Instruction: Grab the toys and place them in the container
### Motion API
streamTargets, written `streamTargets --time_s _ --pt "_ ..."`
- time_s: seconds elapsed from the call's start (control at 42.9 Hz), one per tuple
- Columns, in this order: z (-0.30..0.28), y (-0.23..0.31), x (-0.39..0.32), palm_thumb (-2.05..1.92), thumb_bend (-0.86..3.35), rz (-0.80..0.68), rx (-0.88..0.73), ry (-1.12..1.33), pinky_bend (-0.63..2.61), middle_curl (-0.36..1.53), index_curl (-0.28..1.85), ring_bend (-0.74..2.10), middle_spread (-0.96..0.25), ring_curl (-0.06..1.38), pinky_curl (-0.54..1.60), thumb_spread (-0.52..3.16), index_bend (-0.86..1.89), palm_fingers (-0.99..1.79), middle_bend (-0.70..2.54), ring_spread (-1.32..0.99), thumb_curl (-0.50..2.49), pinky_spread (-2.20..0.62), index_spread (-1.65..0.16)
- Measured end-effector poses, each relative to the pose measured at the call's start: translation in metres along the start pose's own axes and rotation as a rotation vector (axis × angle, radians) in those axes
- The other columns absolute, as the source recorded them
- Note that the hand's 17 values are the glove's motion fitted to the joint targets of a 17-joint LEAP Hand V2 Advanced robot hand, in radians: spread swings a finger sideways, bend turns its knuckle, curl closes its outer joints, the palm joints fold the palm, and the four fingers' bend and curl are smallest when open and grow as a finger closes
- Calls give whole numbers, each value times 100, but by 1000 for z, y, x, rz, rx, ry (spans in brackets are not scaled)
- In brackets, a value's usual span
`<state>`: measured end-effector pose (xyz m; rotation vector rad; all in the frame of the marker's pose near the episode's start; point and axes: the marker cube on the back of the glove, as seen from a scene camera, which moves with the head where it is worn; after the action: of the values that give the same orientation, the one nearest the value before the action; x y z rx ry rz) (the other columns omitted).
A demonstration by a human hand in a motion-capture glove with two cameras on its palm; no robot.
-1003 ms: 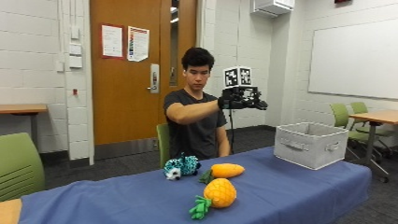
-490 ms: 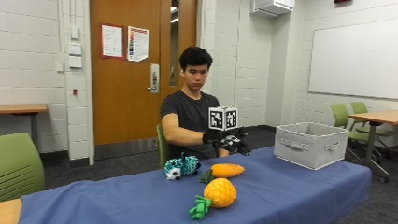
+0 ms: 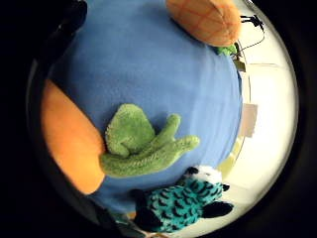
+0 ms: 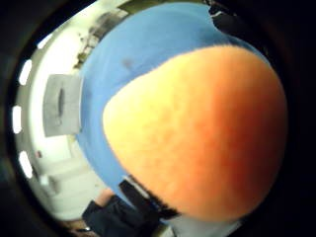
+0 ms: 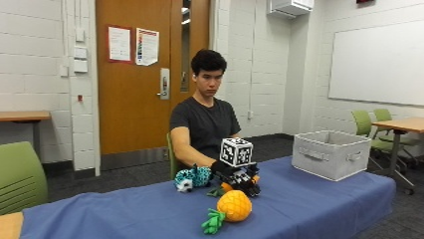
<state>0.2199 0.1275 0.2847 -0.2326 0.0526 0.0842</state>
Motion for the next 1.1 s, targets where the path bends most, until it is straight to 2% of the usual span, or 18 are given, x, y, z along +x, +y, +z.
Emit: streamTargets --time_s 0.117,0.163,0.187,0.327,0.443,0.537,0.653,0.7,0.793,0.91,1.097 --pt "-1 -2 1 -11 -9 7 22 0 60 34 35 26 -17 21 38 84 17 17 20 -42 14 -20 -28" --pt "-3 -3 1 -7 -6 14 42 -7 63 33 37 29 -18 22 39 86 23 28 16 -44 15 -22 -30" --pt "-4 -3 1 -9 -8 16 53 -9 61 33 35 27 -18 21 38 86 17 20 18 -43 15 -21 -29" --pt "-11 -5 2 -1 -2 27 97 -43 69 30 41 36 -21 23 39 95 34 55 14 -49 18 -29 -32" --pt "-18 -2 1 8 2 25 95 -79 63 28 51 38 -24 24 36 105 65 77 13 -53 21 -33 -33" --pt "-28 -2 3 21 10 26 99 -122 58 28 56 46 -27 27 36 117 75 93 18 -55 24 -36 -32" --pt "-38 -6 4 41 20 33 102 -89 58 32 60 61 -30 32 35 120 67 112 27 -54 32 -39 -30" --pt "-41 -10 5 48 22 38 92 -73 61 36 59 72 -33 36 36 115 57 127 39 -52 35 -42 -30" --pt "-46 -18 3 56 23 49 55 -68 57 44 60 91 -36 43 36 106 45 139 63 -49 41 -46 -29" --pt "-73 -31 -9 60 23 52 46 -66 62 52 62 103 -36 48 38 98 39 139 83 -45 47 -48 -31" --pt "-148 -54 -51 65 22 19 108 -88 70 60 69 118 -34 53 41 92 36 133 100 -40 54 -49 -32"
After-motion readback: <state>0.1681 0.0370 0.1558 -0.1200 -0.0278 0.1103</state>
